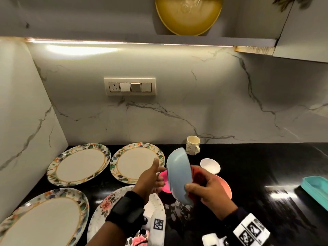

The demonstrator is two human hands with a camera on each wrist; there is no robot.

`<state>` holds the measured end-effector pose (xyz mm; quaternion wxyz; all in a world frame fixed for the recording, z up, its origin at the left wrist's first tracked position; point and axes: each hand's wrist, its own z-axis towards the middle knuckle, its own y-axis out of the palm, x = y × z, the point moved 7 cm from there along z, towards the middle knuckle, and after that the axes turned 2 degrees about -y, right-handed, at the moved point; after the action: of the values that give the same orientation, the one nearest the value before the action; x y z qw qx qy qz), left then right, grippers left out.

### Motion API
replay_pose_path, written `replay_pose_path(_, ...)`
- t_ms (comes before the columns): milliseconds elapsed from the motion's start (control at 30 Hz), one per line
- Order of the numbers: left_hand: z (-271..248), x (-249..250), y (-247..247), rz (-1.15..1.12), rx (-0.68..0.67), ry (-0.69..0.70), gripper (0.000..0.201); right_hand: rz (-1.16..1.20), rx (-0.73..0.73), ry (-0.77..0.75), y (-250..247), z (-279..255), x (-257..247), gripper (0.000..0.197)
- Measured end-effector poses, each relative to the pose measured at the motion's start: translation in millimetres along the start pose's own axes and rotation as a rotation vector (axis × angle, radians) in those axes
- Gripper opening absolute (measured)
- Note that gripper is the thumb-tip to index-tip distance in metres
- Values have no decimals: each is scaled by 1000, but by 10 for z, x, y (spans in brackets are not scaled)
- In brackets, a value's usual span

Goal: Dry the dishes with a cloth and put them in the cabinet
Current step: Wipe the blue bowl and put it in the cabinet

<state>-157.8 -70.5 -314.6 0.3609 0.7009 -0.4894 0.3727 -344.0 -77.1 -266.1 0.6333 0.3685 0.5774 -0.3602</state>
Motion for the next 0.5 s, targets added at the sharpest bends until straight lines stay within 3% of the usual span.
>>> replay_pose_path(67, 10, -136, -19, 54, 21, -12, 59, 254, -8, 73, -86, 62, 59, 55)
replay_pose_path(133, -12, -304, 65, 16, -85, -83, 58, 503, -18, 105, -120, 92, 95, 68)
replay_pose_path(200, -18, -395, 164, -166, -226, -142, 55, 676, 14, 148, -151, 84, 179, 79)
replay_pose_path(333, -57, -360, 137, -532, -248, -184, 54, 807, 15, 216, -177, 1, 344, 84)
replay_pose_path(433, -149, -203, 29, -678, -338, -67, 68, 763, 33, 260, -275, -69, 417, 54)
replay_pose_path(500, -183, -100, -84, -586, -276, 20, 48, 641, 108, 320, -447, -73, 482, 43)
